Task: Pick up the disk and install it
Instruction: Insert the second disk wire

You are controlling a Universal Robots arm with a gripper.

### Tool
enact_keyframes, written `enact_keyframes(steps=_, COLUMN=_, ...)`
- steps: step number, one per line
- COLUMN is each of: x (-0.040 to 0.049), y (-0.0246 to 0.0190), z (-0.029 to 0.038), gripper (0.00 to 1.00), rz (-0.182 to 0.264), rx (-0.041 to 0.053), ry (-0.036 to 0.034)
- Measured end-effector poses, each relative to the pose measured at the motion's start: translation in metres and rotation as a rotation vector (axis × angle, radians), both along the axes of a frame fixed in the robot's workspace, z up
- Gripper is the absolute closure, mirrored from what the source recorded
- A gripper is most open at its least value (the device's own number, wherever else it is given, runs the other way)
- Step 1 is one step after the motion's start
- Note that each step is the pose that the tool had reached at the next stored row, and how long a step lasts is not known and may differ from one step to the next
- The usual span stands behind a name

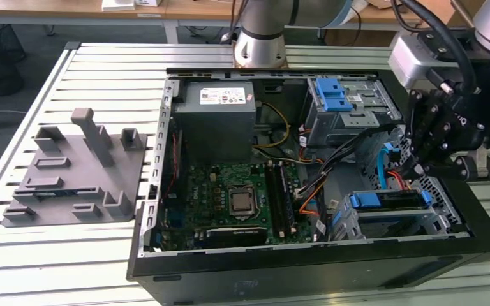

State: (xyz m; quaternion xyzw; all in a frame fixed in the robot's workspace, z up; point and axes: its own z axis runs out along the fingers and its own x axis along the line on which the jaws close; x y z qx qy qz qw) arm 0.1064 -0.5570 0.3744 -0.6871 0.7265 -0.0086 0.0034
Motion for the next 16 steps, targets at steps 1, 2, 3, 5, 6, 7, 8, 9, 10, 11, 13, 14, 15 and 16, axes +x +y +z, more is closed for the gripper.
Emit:
enact_keyframes(steps=1, x=-0.0002, y=0.0002, z=0.0022, gripper=0.89, rz=0.000, rx=0.0001, ry=-0.0016)
enact_keyframes(steps=2, x=-0.0006, y=0.0003, z=0.0041, gripper=0.89, rz=0.000, rx=0.0000, ry=-0.0036)
enact_keyframes(steps=3, x=-0.0013, y=0.0004, z=0.0053, gripper=0.89, rz=0.000, rx=0.0000, ry=-0.0060)
enact_keyframes(steps=5, x=-0.0041, y=0.0006, z=0.0058, gripper=0.89, rz=0.000, rx=0.0002, ry=-0.0115)
enact_keyframes(steps=6, x=-0.0062, y=0.0006, z=0.0059, gripper=0.89, rz=0.000, rx=0.0000, ry=-0.0145)
enact_keyframes(steps=7, x=-0.0083, y=0.0007, z=0.0060, gripper=0.89, rz=0.000, rx=0.0000, ry=-0.0171)
enact_keyframes(steps=8, x=-0.0100, y=0.0009, z=0.0059, gripper=0.89, rz=0.000, rx=0.0000, ry=-0.0189)
enact_keyframes(steps=9, x=-0.0117, y=0.0012, z=0.0060, gripper=0.89, rz=0.000, rx=0.0000, ry=-0.0206)
enact_keyframes(steps=10, x=-0.0132, y=0.0015, z=0.0060, gripper=0.89, rz=0.000, rx=0.0000, ry=-0.0222)
enact_keyframes(steps=11, x=-0.0142, y=0.0021, z=0.0060, gripper=0.89, rz=0.000, rx=0.0001, ry=-0.0235)
enact_keyframes(steps=13, x=-0.0150, y=0.0048, z=0.0060, gripper=0.89, rz=0.000, rx=-0.0001, ry=-0.0246)
enact_keyframes(steps=14, x=-0.0152, y=0.0063, z=0.0060, gripper=0.89, rz=0.000, rx=-0.0001, ry=-0.0248)
enact_keyframes(steps=15, x=-0.0152, y=0.0081, z=0.0059, gripper=0.89, rz=0.000, rx=0.0000, ry=-0.0248)
enact_keyframes(steps=16, x=-0.0153, y=0.0099, z=0.0059, gripper=0.89, rz=0.000, rx=0.0000, ry=-0.0249)
